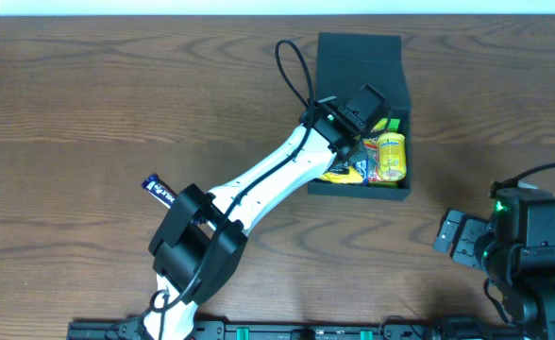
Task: Pack container
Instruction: 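Lower the Hacks bag into the box and open the left gripper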
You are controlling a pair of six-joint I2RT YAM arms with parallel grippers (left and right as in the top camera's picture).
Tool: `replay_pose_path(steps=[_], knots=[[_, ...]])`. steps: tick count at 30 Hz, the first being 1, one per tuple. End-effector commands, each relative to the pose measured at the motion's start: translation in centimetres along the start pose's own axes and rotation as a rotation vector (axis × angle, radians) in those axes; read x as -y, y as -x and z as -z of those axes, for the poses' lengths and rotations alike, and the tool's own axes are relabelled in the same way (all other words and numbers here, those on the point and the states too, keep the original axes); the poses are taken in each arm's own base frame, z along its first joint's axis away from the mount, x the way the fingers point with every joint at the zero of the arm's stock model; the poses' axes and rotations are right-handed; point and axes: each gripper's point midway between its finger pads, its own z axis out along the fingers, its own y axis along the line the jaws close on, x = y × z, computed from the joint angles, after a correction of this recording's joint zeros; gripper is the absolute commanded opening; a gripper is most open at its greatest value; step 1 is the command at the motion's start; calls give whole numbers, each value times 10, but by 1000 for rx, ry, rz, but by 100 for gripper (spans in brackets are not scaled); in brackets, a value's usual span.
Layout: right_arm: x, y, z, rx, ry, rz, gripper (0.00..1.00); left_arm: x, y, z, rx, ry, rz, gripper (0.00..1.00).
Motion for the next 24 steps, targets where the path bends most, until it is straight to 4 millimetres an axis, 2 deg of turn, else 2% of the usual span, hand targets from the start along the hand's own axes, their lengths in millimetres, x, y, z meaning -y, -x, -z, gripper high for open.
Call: replay_pose_path(steps=[1, 8, 10, 13, 18, 24], knots=[[4, -2, -2, -5, -17, -14, 99, -3, 9, -8, 48, 36, 28, 5], [4, -2, -2, -4, -17, -14, 99, -6, 13, -18, 73, 64, 26, 7], [4, -2, -2, -5, -17, -14, 99, -6, 13, -20, 73, 65, 25, 13], [4, -2, -2, -4, -17, -14, 99, -5, 14, -22, 75, 62, 26, 17], [4, -2, -2, -5, -17, -14, 99, -4, 14, -22, 76, 59, 26, 33], [4, -2, -2, -5, -17, -14, 99, -2, 13, -21, 68, 48, 22, 36]])
